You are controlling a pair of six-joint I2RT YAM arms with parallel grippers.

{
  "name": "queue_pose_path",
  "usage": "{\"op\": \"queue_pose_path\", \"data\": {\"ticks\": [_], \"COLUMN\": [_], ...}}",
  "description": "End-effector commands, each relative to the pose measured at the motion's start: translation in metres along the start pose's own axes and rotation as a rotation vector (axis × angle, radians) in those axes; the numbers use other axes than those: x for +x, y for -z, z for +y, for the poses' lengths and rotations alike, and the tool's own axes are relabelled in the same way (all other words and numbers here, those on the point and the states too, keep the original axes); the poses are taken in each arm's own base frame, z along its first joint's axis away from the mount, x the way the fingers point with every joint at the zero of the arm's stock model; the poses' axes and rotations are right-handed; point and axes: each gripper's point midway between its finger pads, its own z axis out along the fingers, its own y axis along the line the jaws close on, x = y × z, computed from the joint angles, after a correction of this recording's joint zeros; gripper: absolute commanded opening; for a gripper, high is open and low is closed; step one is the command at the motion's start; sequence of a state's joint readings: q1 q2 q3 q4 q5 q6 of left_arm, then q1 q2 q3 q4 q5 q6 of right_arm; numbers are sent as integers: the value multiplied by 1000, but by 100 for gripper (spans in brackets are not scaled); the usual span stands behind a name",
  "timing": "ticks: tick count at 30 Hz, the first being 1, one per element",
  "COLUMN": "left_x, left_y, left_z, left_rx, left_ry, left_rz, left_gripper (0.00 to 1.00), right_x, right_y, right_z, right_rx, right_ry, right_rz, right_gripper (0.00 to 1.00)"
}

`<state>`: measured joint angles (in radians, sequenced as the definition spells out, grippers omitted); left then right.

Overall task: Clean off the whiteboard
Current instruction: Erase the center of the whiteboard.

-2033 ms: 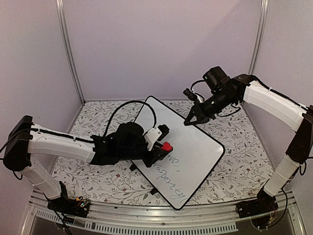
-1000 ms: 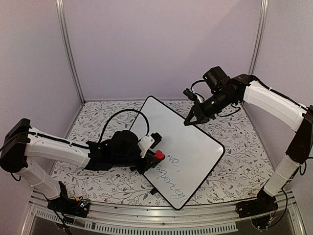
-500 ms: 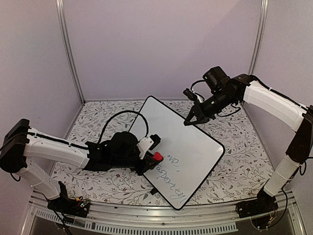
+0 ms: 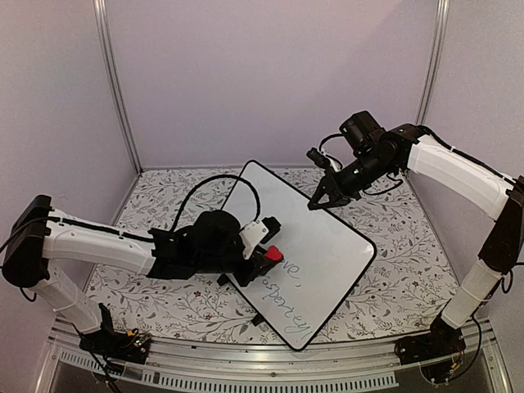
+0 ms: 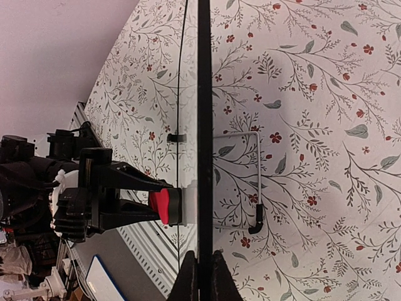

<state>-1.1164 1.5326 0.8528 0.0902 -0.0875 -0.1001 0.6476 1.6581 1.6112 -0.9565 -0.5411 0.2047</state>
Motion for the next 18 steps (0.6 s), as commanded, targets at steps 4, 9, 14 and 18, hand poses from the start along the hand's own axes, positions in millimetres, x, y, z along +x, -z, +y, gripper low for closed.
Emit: {"op": "queue_pose_path", "data": {"ticks": [4, 9, 14, 18], "left_x": [-26, -32, -21, -1], "left_y": [-6, -12, -14, -9], "left_z": [7, 4, 4, 11], "left_rx": [-41, -29, -37, -72], "left_ry": [-43, -48, -38, -6], "left_rz": [-42, -44, 0, 25], "left_gripper": [0, 0, 0, 0], "right_x": [-1, -1, -3, 0], "right_y": [-4, -5, -3, -6], "right_z": [14, 14, 16, 14], "right_rx": [-41, -40, -46, -42], "right_ry": [65, 65, 63, 62], "right_rz": [3, 3, 3, 6], "right_gripper": [0, 0, 0, 0]}}
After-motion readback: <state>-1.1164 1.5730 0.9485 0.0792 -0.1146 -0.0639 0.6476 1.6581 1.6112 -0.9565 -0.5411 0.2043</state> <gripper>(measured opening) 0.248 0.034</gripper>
